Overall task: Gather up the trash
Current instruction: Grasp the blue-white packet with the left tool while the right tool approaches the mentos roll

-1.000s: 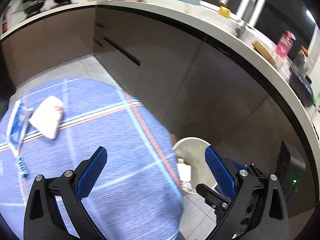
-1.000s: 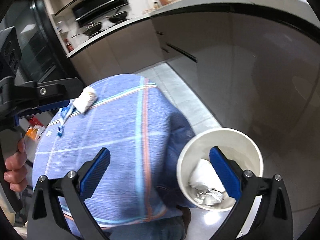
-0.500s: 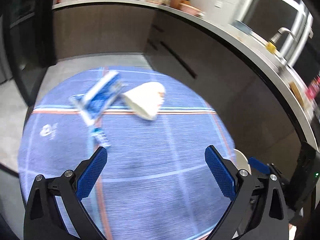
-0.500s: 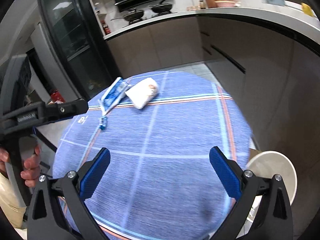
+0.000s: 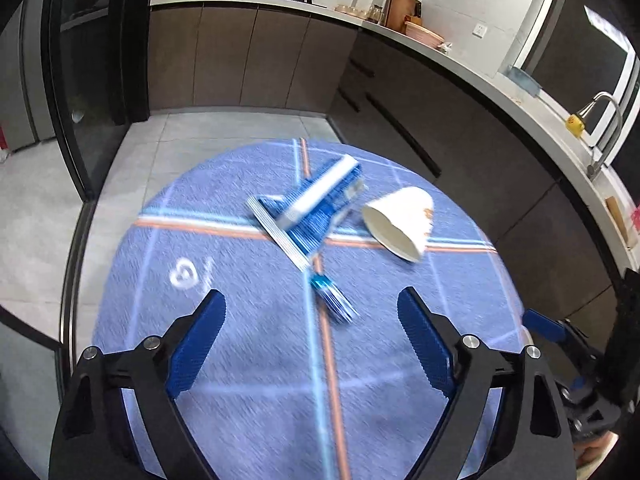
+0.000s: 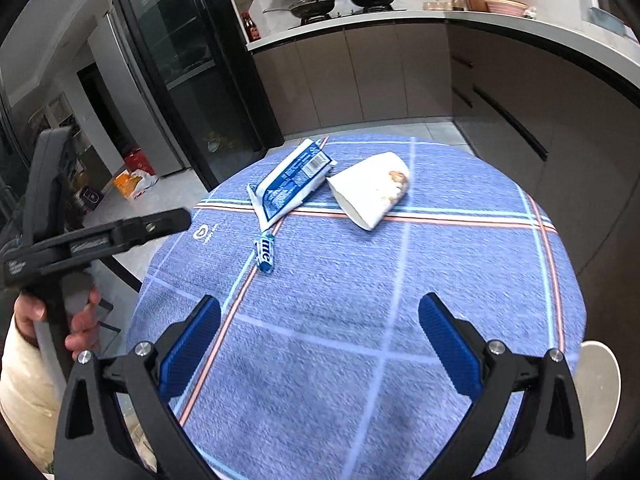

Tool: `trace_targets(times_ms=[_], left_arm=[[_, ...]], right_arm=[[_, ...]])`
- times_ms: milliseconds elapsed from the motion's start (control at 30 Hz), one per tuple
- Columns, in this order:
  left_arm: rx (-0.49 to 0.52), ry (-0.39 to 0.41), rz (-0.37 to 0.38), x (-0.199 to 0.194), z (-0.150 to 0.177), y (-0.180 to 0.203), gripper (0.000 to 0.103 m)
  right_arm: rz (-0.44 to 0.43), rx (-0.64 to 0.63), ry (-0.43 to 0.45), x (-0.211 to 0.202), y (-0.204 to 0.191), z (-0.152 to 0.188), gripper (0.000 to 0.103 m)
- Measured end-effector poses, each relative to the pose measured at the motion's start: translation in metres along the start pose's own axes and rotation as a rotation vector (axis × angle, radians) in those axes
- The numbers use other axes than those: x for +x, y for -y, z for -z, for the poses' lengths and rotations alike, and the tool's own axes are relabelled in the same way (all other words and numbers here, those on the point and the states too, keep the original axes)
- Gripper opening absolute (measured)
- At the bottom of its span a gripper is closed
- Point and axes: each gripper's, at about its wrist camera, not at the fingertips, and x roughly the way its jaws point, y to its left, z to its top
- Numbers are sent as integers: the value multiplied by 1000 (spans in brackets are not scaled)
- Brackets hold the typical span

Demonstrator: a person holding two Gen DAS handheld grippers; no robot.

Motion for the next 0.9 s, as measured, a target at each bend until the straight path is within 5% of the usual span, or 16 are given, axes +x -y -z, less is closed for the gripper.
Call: trace_targets(times_ms=[400, 500, 533, 633, 900], left_arm=[[203, -50, -42, 89, -62, 6, 82], [227, -89, -39, 111, -68, 9, 53], [229, -113, -29, 119, -69, 7, 34], [199, -128, 13, 123, -70, -2, 15], [76, -42, 63, 68, -70, -38, 11]], right_arm=[[-4, 1, -48, 44, 2, -18, 100], [-2, 20, -56, 51, 7, -19, 100], [-1, 24, -57, 53, 9, -20, 100], [2, 35, -62, 57, 15, -20, 100], [-7, 51, -70, 73, 26, -26, 100]])
